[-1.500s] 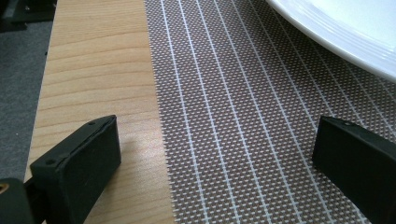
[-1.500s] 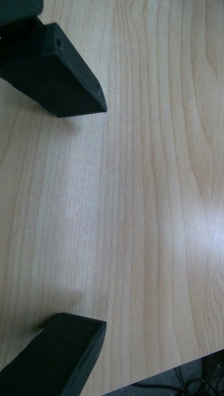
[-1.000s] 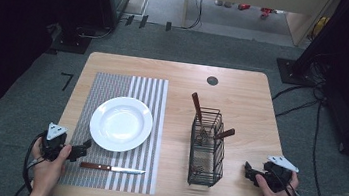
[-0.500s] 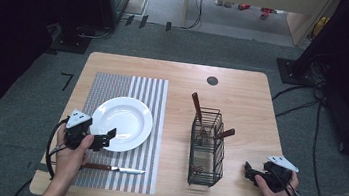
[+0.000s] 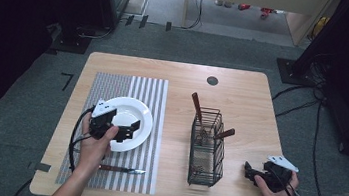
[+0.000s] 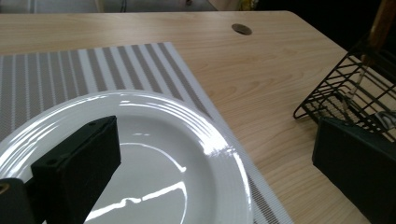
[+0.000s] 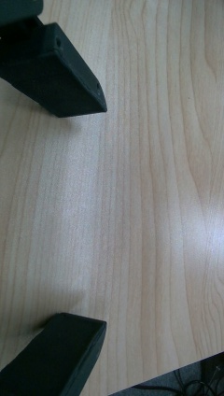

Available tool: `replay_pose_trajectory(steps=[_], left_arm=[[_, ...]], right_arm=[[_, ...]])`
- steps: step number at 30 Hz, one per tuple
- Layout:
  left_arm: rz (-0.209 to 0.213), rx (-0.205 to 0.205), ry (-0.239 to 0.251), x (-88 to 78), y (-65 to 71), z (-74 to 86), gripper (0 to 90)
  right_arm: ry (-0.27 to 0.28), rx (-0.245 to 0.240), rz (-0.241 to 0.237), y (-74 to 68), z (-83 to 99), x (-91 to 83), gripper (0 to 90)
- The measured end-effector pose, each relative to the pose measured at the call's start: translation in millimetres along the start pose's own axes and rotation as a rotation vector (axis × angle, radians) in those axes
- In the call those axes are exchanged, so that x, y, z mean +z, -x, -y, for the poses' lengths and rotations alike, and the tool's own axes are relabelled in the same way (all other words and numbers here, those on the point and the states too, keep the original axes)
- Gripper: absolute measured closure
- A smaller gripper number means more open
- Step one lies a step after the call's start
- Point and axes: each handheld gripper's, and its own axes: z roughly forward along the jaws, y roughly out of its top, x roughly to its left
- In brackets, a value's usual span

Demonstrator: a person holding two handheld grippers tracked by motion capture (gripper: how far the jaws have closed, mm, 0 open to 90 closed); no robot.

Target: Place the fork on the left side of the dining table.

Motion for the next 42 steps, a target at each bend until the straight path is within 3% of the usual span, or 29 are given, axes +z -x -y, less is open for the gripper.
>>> replay_pose_trajectory(steps=[29,42], left_arm=[[0.13,0.003,0.029,57.7,64.1,-36.1,1.4],[0.147,0.022,0.034,78.3,85.9,-52.3,1.4]], right_arm=[[0.002,-0.004,-0.005,-0.3,-0.2,0.4,0.0],[0.002,-0.004,-0.005,-0.4,-0.2,0.4,0.0]])
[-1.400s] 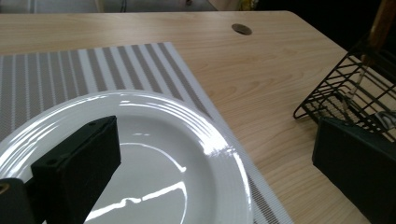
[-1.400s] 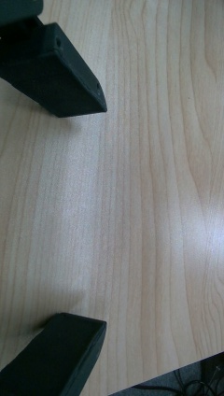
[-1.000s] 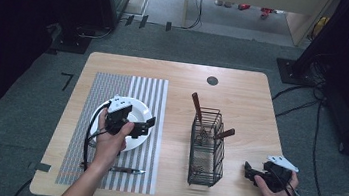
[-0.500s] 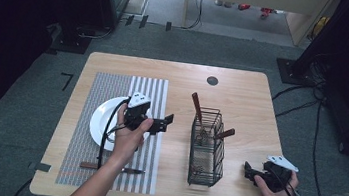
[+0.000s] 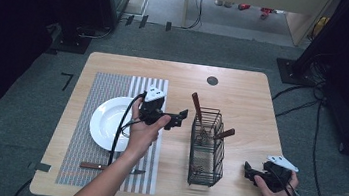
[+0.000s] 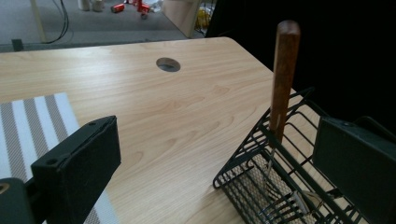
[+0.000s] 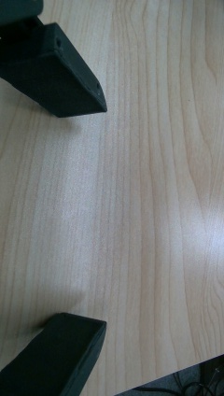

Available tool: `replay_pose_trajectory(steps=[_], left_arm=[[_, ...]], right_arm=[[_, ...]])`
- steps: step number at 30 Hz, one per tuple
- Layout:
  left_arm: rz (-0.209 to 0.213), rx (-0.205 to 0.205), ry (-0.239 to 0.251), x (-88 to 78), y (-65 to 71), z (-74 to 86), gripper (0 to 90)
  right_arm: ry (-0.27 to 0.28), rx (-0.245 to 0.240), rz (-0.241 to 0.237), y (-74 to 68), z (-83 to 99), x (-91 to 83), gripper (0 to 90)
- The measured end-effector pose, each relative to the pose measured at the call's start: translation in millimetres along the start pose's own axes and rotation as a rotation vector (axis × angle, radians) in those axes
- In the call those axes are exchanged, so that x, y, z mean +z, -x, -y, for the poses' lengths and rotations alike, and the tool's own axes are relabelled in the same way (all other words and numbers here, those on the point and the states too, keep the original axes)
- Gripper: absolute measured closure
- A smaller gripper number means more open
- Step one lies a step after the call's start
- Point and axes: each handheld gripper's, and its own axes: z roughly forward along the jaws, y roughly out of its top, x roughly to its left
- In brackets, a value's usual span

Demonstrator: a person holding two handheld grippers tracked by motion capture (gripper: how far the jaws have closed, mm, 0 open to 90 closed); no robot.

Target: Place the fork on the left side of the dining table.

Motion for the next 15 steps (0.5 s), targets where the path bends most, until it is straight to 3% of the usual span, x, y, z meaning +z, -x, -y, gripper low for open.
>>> replay_pose_trajectory(steps=[2,4,5,8,10,12,13,15], left_arm=[[-0.001,0.005,0.003,2.9,2.8,-2.6,1.4],[-0.024,0.037,0.009,5.7,7.3,-4.1,2.5],[-0.03,0.05,0.007,9.2,11.9,-5.3,7.1],[-0.02,0.047,0.007,12.3,14.9,-6.6,7.4],[-0.027,0.042,0.018,14.7,17.3,-8.0,15.0],[-0.028,0.034,0.024,17.3,18.6,-9.5,15.9],[-0.026,0.019,0.028,20.1,19.7,-10.9,24.1],[-0.029,0.021,0.032,21.6,20.7,-11.3,26.6]], right_arm=[[0.0,0.0,-0.001,-0.1,0.0,0.0,0.0],[-0.001,0.0,-0.002,-0.2,0.0,0.0,0.0],[-0.001,-0.001,-0.003,-0.3,0.0,0.0,0.0],[-0.001,-0.002,-0.004,-0.3,0.0,0.0,0.0],[-0.002,-0.001,-0.005,-0.5,0.0,-0.1,0.0],[-0.001,-0.003,-0.006,-0.5,0.1,-0.1,0.0],[-0.001,-0.004,-0.007,-0.5,0.1,-0.1,0.0],[-0.001,-0.004,-0.007,-0.5,0.1,-0.1,0.0]])
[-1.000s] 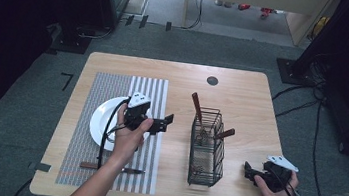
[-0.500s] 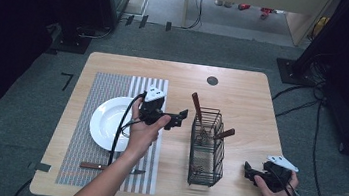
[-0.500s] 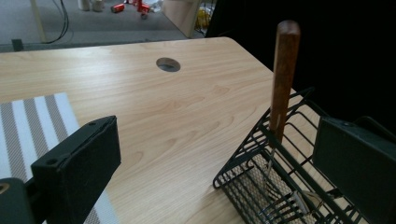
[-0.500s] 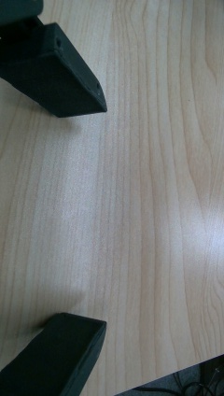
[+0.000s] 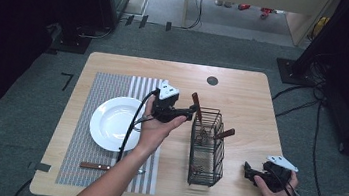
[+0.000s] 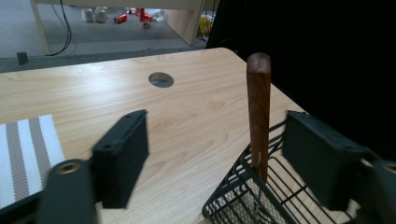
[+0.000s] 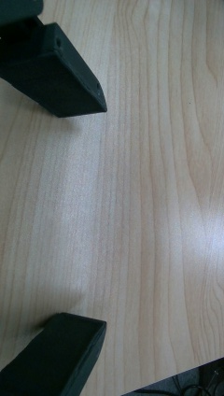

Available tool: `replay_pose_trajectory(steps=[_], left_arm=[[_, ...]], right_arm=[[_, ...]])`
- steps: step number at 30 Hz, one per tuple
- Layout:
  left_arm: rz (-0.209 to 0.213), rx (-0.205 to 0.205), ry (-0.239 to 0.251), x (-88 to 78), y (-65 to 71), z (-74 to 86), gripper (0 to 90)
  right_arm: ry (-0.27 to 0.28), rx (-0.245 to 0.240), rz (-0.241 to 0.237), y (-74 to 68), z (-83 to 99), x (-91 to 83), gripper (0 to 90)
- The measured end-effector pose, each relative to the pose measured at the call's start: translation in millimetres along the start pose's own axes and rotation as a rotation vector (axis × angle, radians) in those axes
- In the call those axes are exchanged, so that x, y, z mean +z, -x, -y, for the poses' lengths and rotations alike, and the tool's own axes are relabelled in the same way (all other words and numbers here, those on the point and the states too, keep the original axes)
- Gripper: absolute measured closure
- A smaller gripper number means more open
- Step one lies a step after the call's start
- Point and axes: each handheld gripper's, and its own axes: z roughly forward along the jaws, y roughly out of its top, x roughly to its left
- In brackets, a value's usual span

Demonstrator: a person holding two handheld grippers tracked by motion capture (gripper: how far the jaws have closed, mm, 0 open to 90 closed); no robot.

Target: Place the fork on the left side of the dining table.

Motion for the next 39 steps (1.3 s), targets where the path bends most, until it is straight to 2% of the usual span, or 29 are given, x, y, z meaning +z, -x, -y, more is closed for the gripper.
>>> replay_pose_trajectory(steps=[3,4,6,7,8,11,12,13,14,15,18,21,25,28,32,39], left_arm=[[-0.015,0.012,0.014,3.5,3.0,-1.1,32.1],[-0.016,0.018,0.022,4.2,4.4,-1.8,37.1],[-0.015,0.021,0.03,5.8,6.8,-3.8,39.0],[-0.01,0.017,0.034,6.6,7.4,-4.8,41.1],[0.021,0.015,0.04,7.6,8.1,-6.2,50.9],[0.036,0.023,0.045,8.7,9.6,-6.7,56.3],[0.06,0.033,0.046,9.0,10.6,-6.9,64.6],[0.06,0.033,0.046,9.0,10.6,-6.9,69.9],[0.079,0.024,0.048,8.8,10.7,-7.8,74.4],[0.079,0.024,0.048,8.8,10.7,-7.8,76.8],[0.127,-0.011,0.047,8.3,7.3,-10.2,79.1],[0.146,-0.032,0.053,6.8,6.8,-11.6,80.9],[0.151,-0.016,0.084,2.0,9.1,-14.2,82.2],[0.191,-0.039,0.107,-1.3,10.4,-17.2,82.4],[0.21,-0.045,0.135,-4.6,11.5,-19.9,82.4],[0.191,-0.043,0.179,-16.7,9.9,-30.2,82.4]], right_arm=[[0.0,0.0,-0.001,-0.1,0.0,0.0,0.0],[0.0,-0.001,-0.001,-0.1,0.0,0.0,0.0],[0.0,-0.001,-0.001,0.0,0.0,0.0,0.0],[0.0,-0.001,-0.001,0.0,0.0,0.0,0.0],[0.0,-0.001,-0.002,-0.1,0.0,0.0,0.0],[0.002,-0.006,-0.003,0.2,0.0,0.1,0.0],[0.002,-0.007,-0.003,0.2,0.0,0.1,0.0],[0.002,-0.007,-0.003,0.2,0.0,0.1,0.0],[0.002,-0.007,-0.003,0.1,0.0,0.2,0.0],[0.002,-0.007,-0.003,0.1,0.0,0.2,0.0],[0.001,-0.006,-0.003,0.0,0.0,0.1,0.0],[0.001,-0.006,-0.003,0.0,0.0,0.1,0.0],[0.001,-0.007,-0.004,0.0,0.0,0.1,0.0],[0.001,-0.007,-0.004,0.0,0.0,0.1,0.0],[0.001,-0.007,-0.004,-0.1,0.0,0.0,0.0],[0.001,-0.007,-0.004,0.0,0.0,0.1,0.0]])
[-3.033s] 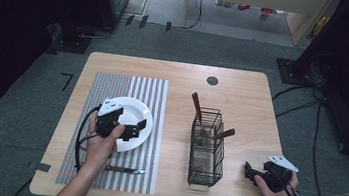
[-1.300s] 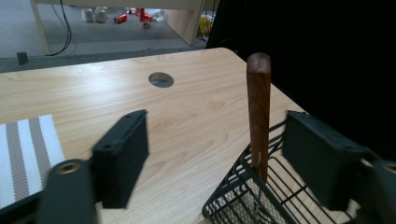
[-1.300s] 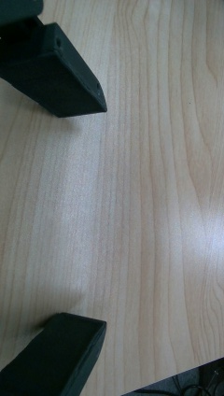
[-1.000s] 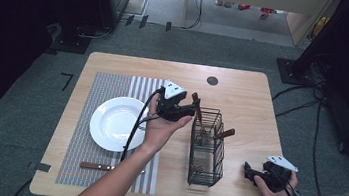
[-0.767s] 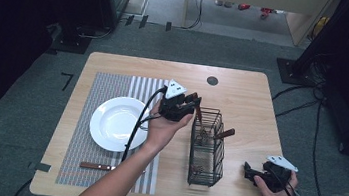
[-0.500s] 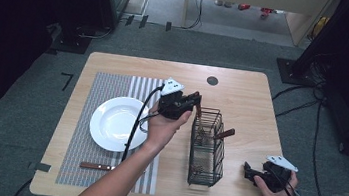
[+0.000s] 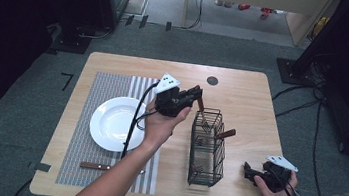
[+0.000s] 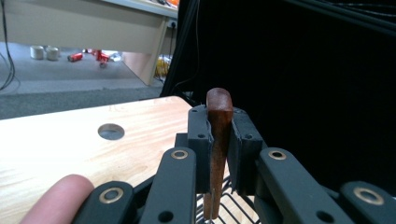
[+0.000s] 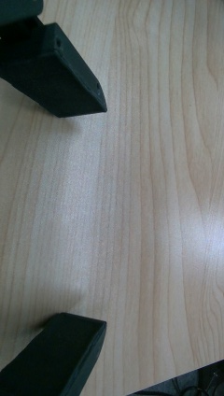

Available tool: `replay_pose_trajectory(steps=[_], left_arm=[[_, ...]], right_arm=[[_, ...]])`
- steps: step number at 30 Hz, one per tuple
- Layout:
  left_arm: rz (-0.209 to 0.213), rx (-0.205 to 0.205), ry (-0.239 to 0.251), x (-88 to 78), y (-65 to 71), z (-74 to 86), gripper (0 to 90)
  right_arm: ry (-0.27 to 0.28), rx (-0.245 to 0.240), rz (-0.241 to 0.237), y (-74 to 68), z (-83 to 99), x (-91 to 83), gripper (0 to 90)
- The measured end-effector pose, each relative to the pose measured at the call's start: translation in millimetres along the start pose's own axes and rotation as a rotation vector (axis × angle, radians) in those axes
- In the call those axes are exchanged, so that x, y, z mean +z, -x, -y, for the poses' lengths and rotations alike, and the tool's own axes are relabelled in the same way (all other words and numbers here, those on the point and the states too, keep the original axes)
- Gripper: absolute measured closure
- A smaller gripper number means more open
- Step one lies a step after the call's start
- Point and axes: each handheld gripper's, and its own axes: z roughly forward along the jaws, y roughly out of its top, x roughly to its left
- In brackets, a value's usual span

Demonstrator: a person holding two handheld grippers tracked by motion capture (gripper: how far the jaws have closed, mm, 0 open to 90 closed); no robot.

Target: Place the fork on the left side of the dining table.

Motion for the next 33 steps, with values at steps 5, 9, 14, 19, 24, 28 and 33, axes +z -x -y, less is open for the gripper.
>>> replay_pose_trajectory(steps=[5,9,14,19,24,28,33], left_arm=[[0.01,-0.014,0.029,-10.8,2.6,-12.8,82.4],[0.005,0.006,0.06,-19.7,5.9,-23.2,82.4],[0.025,-0.008,0.095,-30.0,5.8,-34.5,82.5],[0.047,-0.017,0.141,-40.8,4.7,-45.2,82.5],[0.044,-0.028,0.187,-48.4,-0.6,-52.9,82.4],[0.028,-0.038,0.211,-53.1,-8.7,-56.8,82.4],[0.009,-0.04,0.235,-58.7,-17.7,-59.9,82.4]], right_arm=[[0.0,0.0,0.0,0.0,0.0,0.0,0.0],[0.0,0.0,0.0,0.0,0.0,0.0,0.0],[0.001,0.0,0.0,0.0,0.0,0.0,0.0],[0.001,0.0,0.0,0.0,0.0,0.1,0.0],[0.001,0.0,0.0,-0.1,0.0,0.1,0.0],[0.001,0.0,0.0,0.0,0.0,0.1,0.0],[0.001,0.0,0.0,0.0,0.0,0.1,0.0]])
